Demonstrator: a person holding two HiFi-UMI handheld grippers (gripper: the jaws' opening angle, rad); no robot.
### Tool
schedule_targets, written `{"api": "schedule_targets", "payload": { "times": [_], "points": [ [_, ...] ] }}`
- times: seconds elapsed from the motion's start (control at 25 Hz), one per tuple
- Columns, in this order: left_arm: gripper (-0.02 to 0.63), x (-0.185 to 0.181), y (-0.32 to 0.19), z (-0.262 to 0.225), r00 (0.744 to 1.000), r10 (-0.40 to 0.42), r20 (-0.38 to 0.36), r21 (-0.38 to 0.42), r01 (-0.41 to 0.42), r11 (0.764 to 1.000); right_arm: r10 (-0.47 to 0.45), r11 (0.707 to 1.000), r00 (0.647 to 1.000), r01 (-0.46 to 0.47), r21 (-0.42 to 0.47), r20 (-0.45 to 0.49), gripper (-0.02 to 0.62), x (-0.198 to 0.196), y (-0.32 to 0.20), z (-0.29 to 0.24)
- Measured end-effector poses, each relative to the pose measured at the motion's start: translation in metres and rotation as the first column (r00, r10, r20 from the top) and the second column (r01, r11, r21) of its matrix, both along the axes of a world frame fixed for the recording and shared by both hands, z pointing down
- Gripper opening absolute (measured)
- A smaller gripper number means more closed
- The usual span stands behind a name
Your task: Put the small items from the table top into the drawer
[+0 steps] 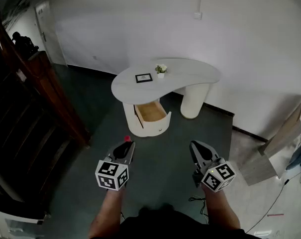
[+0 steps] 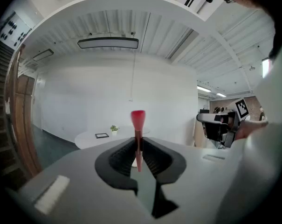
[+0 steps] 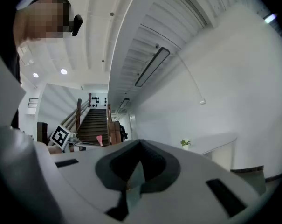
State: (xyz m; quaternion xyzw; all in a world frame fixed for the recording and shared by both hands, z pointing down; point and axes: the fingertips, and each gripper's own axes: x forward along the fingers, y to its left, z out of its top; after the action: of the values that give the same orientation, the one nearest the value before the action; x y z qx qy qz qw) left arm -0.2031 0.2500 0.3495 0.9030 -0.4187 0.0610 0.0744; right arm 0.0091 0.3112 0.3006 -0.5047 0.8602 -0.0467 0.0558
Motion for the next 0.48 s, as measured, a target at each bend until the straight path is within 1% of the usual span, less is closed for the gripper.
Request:
{"api": "schedule_targets", "payload": {
  "times": [0.2,0.48],
  "points": [
    [0.054,0.005,0.003,0.005,1.0,-0.007,0.004,-0.013,0.007,1.0,-0.017,1.0,1.0,0.017,0.0,-0.007,0.011,0.002,0.002,0.001],
    [0.054,0.014,0.01,0.011,1.0,-0.026,0.018,-0.03,0.026,0.999,-0.027,1.0,1.0,0.027,-0.009,-0.001,0.011,0.016,0.007,0.009]
  ]
}}
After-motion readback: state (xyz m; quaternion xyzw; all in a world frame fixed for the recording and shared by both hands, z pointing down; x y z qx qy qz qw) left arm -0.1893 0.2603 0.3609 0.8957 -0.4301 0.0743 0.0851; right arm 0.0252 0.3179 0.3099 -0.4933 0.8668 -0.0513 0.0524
